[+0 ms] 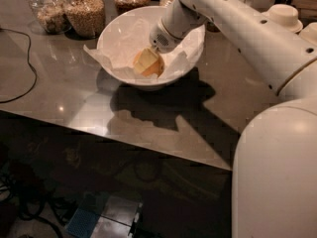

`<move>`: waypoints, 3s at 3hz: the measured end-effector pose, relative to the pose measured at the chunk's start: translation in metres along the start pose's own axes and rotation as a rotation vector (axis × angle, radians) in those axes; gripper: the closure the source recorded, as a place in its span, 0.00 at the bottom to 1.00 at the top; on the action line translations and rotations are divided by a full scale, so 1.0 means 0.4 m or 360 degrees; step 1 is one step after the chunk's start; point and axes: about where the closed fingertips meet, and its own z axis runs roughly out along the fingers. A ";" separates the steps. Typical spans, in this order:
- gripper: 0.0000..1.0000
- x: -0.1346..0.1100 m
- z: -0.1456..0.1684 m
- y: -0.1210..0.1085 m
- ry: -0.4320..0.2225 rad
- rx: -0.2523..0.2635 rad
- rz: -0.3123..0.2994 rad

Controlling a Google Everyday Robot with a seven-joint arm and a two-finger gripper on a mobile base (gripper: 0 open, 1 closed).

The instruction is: Pick orange from white bowl

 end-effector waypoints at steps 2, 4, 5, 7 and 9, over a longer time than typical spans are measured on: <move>1.00 0.020 -0.008 0.000 0.0026 0.0001 0.0035; 1.00 -0.003 -0.236 0.070 -0.0245 0.0228 -0.0071; 1.00 -0.082 -0.411 0.137 -0.0460 0.0389 -0.0264; 0.82 -0.172 -0.540 0.187 -0.0492 0.0428 -0.0472; 0.36 -0.166 -0.437 0.127 -0.0204 0.0238 -0.0422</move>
Offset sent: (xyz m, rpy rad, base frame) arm -0.0259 -0.0672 -0.0527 -0.0838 0.1355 -0.1390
